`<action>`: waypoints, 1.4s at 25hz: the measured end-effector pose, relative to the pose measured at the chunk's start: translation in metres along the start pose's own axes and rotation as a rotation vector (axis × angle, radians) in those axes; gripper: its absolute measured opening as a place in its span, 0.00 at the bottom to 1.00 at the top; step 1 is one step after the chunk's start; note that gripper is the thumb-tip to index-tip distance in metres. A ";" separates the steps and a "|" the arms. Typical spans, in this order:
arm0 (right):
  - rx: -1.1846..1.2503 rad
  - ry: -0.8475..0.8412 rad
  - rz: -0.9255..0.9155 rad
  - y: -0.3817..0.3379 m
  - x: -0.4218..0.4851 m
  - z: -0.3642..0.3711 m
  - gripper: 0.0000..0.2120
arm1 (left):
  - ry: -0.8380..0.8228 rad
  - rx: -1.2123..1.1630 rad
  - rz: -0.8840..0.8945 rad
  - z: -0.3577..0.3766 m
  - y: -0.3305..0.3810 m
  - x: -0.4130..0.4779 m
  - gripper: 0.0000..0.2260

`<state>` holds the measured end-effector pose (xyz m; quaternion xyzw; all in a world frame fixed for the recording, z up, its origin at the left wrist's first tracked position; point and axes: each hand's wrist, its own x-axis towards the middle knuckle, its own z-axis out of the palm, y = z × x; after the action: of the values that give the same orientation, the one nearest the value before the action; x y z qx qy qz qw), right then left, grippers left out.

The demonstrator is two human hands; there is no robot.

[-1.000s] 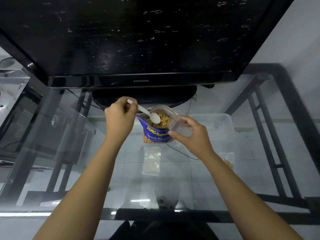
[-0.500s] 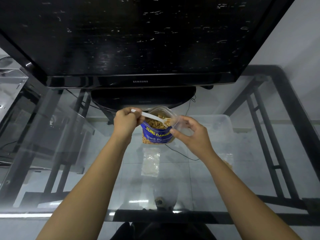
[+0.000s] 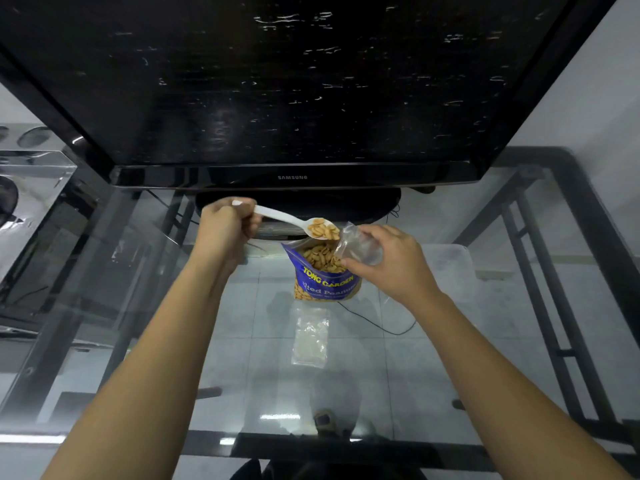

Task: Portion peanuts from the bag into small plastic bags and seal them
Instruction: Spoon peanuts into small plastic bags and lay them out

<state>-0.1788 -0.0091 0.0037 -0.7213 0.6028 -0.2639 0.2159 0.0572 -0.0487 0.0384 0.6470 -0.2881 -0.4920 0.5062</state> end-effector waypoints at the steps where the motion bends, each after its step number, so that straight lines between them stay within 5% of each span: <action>1: 0.050 0.017 0.008 -0.003 0.001 0.003 0.25 | -0.024 0.048 0.046 0.002 0.008 -0.003 0.09; 9: 0.442 0.211 0.092 -0.029 0.002 0.028 0.21 | -0.115 0.650 0.728 0.022 0.054 -0.063 0.05; 13: 0.529 0.243 0.149 -0.030 0.005 0.030 0.21 | -0.039 0.672 0.968 0.017 0.065 -0.076 0.05; 17: 0.613 0.252 0.242 -0.014 -0.003 0.025 0.21 | 0.056 0.395 0.663 0.007 0.051 -0.040 0.07; 22: 0.678 0.244 0.293 0.001 -0.017 0.022 0.18 | -0.196 0.764 0.558 0.026 -0.028 -0.026 0.05; 26: 0.721 0.173 0.333 0.010 -0.024 0.028 0.18 | -0.057 0.559 0.224 0.031 -0.034 -0.016 0.08; 30: 0.759 0.152 0.366 0.016 -0.024 0.033 0.19 | -0.183 0.569 0.222 0.038 -0.037 -0.027 0.07; 35: 0.786 0.101 0.349 0.020 -0.024 0.031 0.19 | -0.094 0.185 -0.055 0.035 -0.045 -0.020 0.05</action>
<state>-0.1774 0.0107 -0.0352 -0.4576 0.5794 -0.4677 0.4860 0.0119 -0.0300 0.0026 0.6749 -0.3377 -0.5068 0.4166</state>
